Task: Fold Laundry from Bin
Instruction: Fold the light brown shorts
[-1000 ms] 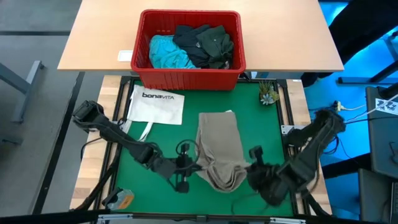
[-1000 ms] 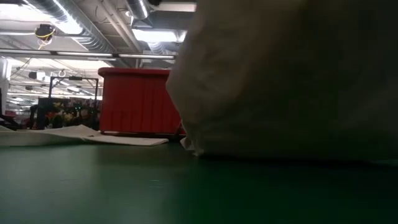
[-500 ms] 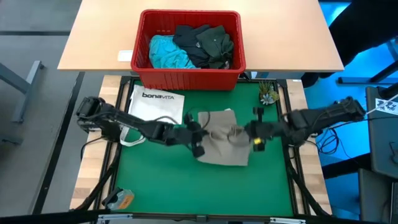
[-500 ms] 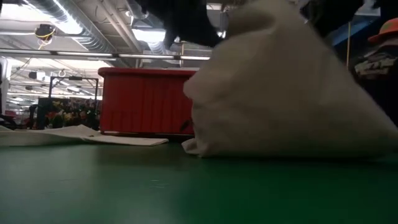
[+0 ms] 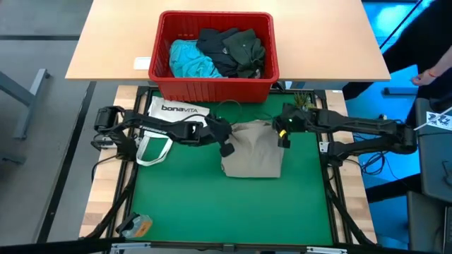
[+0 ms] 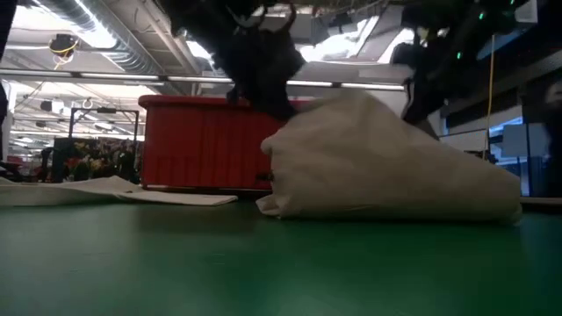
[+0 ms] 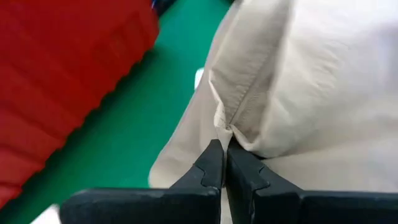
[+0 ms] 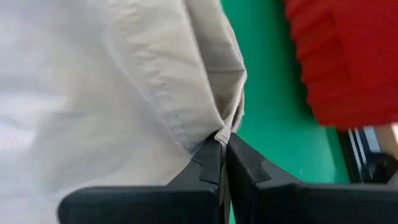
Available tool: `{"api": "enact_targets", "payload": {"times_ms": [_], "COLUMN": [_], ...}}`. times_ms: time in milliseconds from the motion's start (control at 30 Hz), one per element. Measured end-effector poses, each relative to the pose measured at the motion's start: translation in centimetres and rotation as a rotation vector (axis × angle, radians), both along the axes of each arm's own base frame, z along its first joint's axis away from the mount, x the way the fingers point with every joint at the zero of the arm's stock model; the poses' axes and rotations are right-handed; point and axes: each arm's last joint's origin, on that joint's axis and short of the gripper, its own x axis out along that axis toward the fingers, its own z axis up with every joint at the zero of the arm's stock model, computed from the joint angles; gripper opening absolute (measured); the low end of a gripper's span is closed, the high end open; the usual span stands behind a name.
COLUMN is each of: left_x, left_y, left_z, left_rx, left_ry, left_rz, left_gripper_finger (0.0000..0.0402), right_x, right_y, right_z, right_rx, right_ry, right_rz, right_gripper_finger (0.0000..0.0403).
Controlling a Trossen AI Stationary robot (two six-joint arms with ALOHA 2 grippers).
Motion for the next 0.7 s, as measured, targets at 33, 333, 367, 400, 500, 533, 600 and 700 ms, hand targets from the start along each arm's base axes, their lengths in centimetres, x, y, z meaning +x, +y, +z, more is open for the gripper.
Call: {"api": "enact_targets", "payload": {"times_ms": [33,333,367,400,500,533,600,700], "left_x": [0.1,0.8,0.7,0.7,0.6,0.5,0.5,0.5], "left_y": [0.3,3.7,4.0,4.3,5.1,5.3,5.8,6.3], "left_z": [-0.5,-3.6,-3.8,-3.9,-3.9,-3.9,-3.8,-3.7], "left_rx": [0.000,0.013,0.012,0.012,0.012,0.014,0.016,0.015], "left_ry": [0.013,0.079,0.087,0.090,0.088,0.085,0.074,0.052], "left_rz": [0.009,0.115,0.124,0.133,0.154,0.162,0.176,0.186], "left_gripper_finger": [0.0003,0.0013,0.0013,0.0013,0.0014,0.0014,0.0015,0.0021], "right_x": [-0.1,-0.3,-0.3,-0.2,0.2,0.4,0.6,0.8], "right_y": [-0.4,-3.4,-3.7,-4.0,-4.7,-4.9,-5.3,-5.5], "right_z": [-0.4,-2.4,-2.5,-2.7,-3.1,-3.2,-3.3,-3.7], "right_rx": [-0.006,-0.016,-0.017,-0.021,-0.043,-0.049,-0.065,-0.090], "right_ry": [0.008,0.076,0.080,0.082,0.073,0.067,0.057,0.086], "right_rz": [-0.007,-0.074,-0.078,-0.081,-0.080,-0.083,-0.092,-0.094], "right_gripper_finger": [0.0009,0.0010,0.0010,0.0010,0.0010,0.0010,0.0012,0.0030]}}
